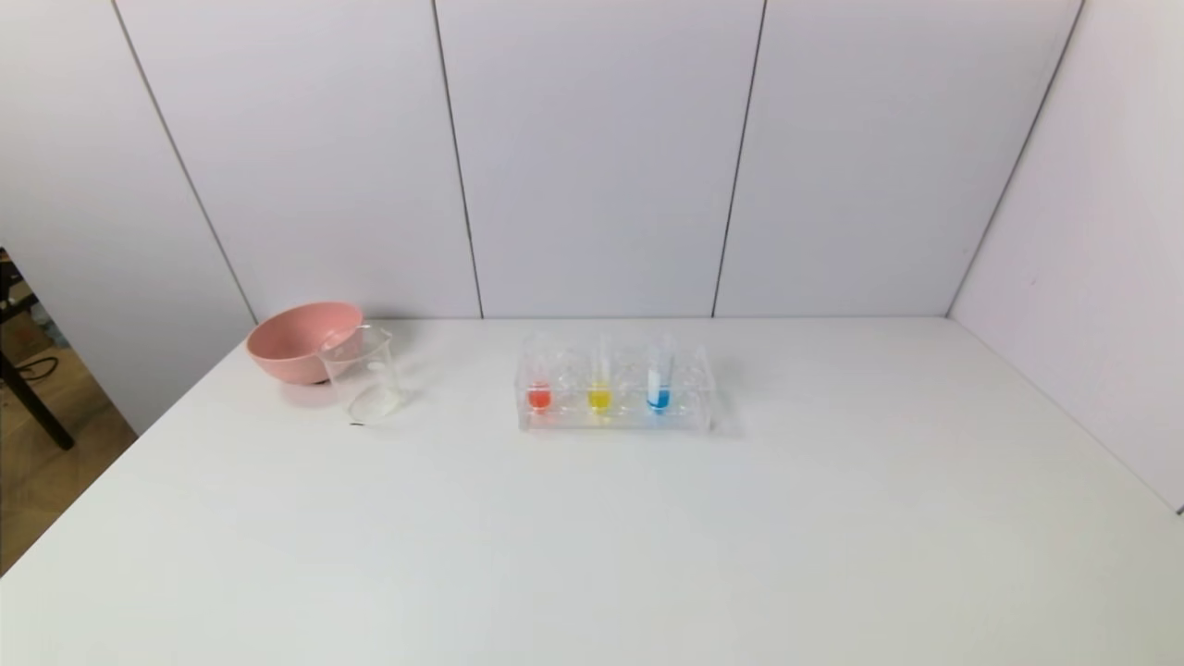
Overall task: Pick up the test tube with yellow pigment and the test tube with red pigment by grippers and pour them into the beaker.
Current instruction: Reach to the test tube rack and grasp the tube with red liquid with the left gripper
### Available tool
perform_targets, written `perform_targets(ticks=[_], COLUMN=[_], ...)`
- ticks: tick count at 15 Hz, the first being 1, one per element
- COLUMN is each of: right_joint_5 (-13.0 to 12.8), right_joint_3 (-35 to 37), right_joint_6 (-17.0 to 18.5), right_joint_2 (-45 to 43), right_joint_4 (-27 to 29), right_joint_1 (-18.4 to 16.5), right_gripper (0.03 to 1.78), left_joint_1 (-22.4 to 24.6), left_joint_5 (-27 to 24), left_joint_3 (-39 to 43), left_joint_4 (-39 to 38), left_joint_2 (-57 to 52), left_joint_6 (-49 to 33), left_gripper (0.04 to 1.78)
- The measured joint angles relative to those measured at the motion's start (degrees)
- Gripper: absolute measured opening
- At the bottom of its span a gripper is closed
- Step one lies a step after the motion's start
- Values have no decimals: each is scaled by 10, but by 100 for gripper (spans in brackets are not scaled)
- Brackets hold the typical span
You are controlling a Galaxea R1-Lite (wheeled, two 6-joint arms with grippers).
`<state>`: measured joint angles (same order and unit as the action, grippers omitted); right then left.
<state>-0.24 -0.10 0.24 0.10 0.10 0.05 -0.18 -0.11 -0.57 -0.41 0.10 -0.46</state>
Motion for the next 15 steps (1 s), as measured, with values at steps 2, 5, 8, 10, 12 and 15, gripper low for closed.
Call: perform_targets(ticks=[2,5,8,10,12,15], right_joint_5=[0,0,0,0,0,0], right_joint_3=[0,0,0,0,0,0], right_joint_6=[0,0,0,0,0,0], right_joint_2=[0,0,0,0,0,0], right_joint_4=[0,0,0,0,0,0], right_joint_1=[0,0,0,0,0,0], right_gripper=[170,170,170,170,170,170], left_joint_1=[0,0,0,-1,-1,-1], left_joint_5=[-4,-16,-30,-37,-46,-63], left_joint_3=[-19,-60,-98,-126,-165,-212], left_joint_4=[8,27,31,27,21,-25], left_joint_2=[0,6,40,80,139,244], left_joint_6=[-1,-1,-3,-4,-5,-6], left_gripper=[176,176,176,176,176,176])
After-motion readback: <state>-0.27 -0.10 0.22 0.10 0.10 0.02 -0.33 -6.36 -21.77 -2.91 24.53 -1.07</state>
